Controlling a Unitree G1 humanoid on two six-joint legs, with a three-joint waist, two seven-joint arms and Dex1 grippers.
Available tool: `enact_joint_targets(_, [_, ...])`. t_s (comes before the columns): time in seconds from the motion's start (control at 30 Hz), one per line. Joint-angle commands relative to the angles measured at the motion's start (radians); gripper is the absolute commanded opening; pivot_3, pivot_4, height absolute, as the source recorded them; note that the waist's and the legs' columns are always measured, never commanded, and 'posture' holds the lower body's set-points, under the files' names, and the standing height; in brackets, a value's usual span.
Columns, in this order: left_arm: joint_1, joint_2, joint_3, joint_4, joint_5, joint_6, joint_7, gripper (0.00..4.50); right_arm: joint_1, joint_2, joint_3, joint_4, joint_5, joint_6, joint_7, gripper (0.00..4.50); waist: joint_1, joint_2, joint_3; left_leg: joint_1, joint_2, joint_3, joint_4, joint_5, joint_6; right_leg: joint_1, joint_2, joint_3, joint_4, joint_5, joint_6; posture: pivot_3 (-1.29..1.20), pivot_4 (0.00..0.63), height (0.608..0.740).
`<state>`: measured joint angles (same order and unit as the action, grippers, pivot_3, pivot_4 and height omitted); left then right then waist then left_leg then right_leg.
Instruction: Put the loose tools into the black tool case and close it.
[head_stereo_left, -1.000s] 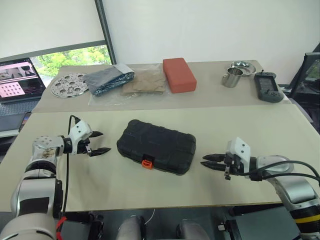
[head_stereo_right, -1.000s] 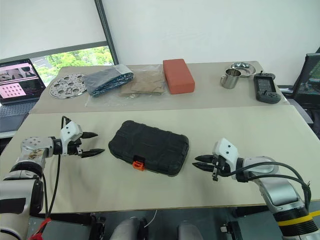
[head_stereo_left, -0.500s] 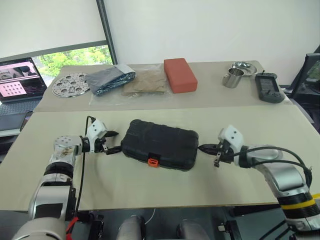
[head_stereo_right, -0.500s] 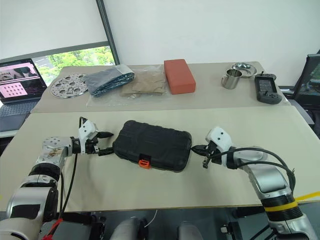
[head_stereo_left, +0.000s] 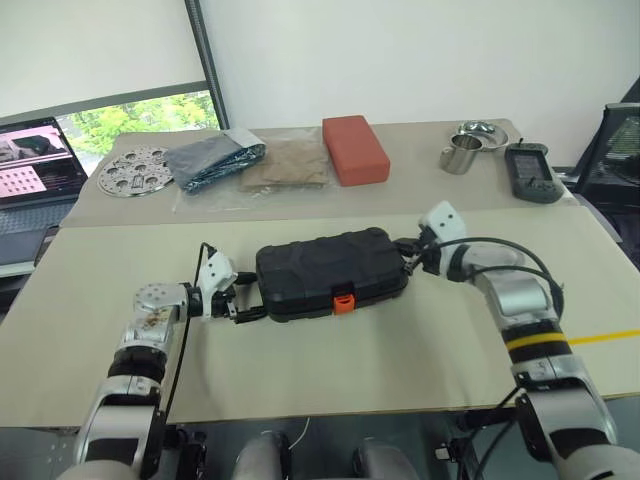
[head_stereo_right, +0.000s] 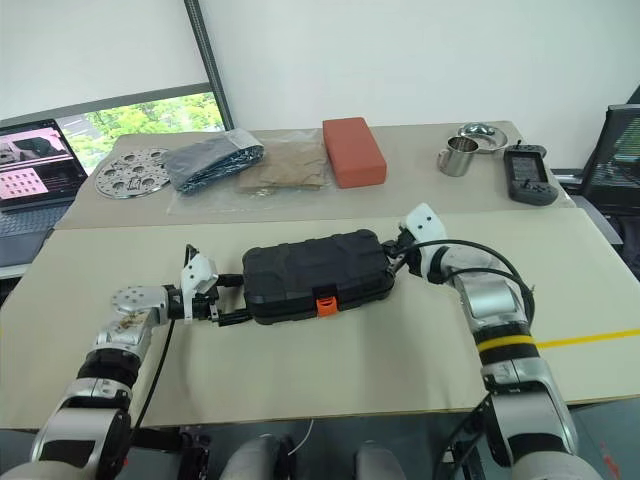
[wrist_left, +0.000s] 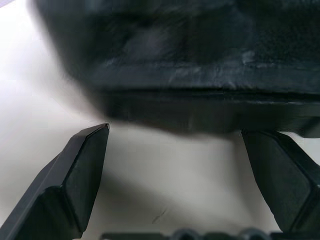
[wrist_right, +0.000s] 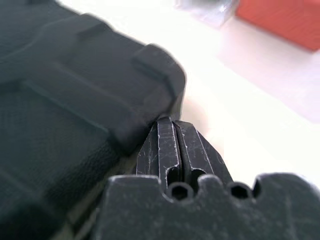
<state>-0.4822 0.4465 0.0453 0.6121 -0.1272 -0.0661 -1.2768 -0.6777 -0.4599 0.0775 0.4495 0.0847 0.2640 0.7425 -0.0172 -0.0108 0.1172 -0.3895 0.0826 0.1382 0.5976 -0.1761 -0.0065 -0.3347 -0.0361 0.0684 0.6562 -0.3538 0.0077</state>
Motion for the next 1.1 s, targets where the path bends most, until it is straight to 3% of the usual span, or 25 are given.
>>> enact_joint_targets(0.03, [0.056,0.004,-0.004,-0.169,-0.081,0.028,-0.025,4.50,-0.026,0.024,-0.038,0.017,0.012,-0.090,-0.035,0.08,-0.001,0.000,0.000,0.000,0.000,0.000,0.000,0.000,0.000,0.000,0.000,0.000,0.000,0.000,0.000,0.00,0.150,0.740])
enact_joint_targets(0.13, [0.113,0.049,0.001,-0.213,-0.079,0.027,-0.023,4.50,0.015,-0.026,-0.085,-0.003,0.013,-0.107,-0.049,0.08,-0.006,0.000,0.000,0.000,0.001,0.001,-0.002,0.004,-0.006,-0.001,0.000,0.002,-0.002,0.000,0.000,0.00,0.150,0.740])
enact_joint_targets(0.33, [0.154,0.137,-0.024,-0.227,-0.075,-0.012,-0.072,4.50,0.137,-0.107,-0.160,-0.173,0.069,-0.082,-0.014,0.08,0.004,0.000,0.000,-0.001,0.000,0.000,-0.005,0.000,0.000,0.001,-0.001,0.000,-0.007,0.000,0.000,0.00,0.150,0.740])
enact_joint_targets(0.53, [0.038,0.215,-0.023,-0.210,-0.126,0.023,-0.174,4.50,0.478,-0.186,-0.259,-0.708,0.220,0.150,0.009,0.08,0.007,0.000,0.000,-0.002,0.001,-0.001,-0.007,0.000,0.000,0.001,0.001,0.000,-0.009,0.000,0.000,0.00,0.150,0.740])
enact_joint_targets(0.7, [-0.146,0.142,0.009,-0.232,-0.220,0.169,-0.094,4.50,0.705,-0.168,-0.235,-1.015,0.262,0.298,-0.064,0.08,0.010,0.000,0.000,-0.005,0.000,-0.004,-0.005,0.000,0.001,0.001,0.001,0.000,-0.009,0.001,0.001,0.00,0.150,0.740])
enact_joint_targets(0.8, [-0.213,0.070,-0.012,-0.238,-0.227,0.206,-0.033,4.50,0.750,-0.129,-0.186,-1.117,0.252,0.369,-0.144,0.73,0.002,0.000,0.000,-0.005,-0.001,-0.006,-0.004,-0.001,0.001,0.001,0.002,0.001,-0.009,0.001,0.002,0.00,0.150,0.740])
enact_joint_targets(0.87, [-0.252,0.009,-0.037,-0.210,-0.200,0.195,0.018,4.50,0.752,-0.098,-0.134,-1.144,0.209,0.401,-0.214,1.52,-0.002,-0.001,0.000,-0.004,-0.002,-0.006,-0.004,-0.001,0.001,0.001,0.003,0.002,-0.009,0.001,0.002,0.00,0.150,0.740])
enact_joint_targets(1.1, [-0.264,-0.079,-0.158,-0.122,-0.102,0.120,0.029,4.50,0.729,-0.021,0.040,-1.193,0.170,0.545,-0.337,1.52,-0.001,-0.001,0.000,-0.006,0.001,-0.010,-0.005,0.002,-0.003,-0.001,0.009,0.003,-0.010,0.001,0.002,0.00,0.150,0.740])
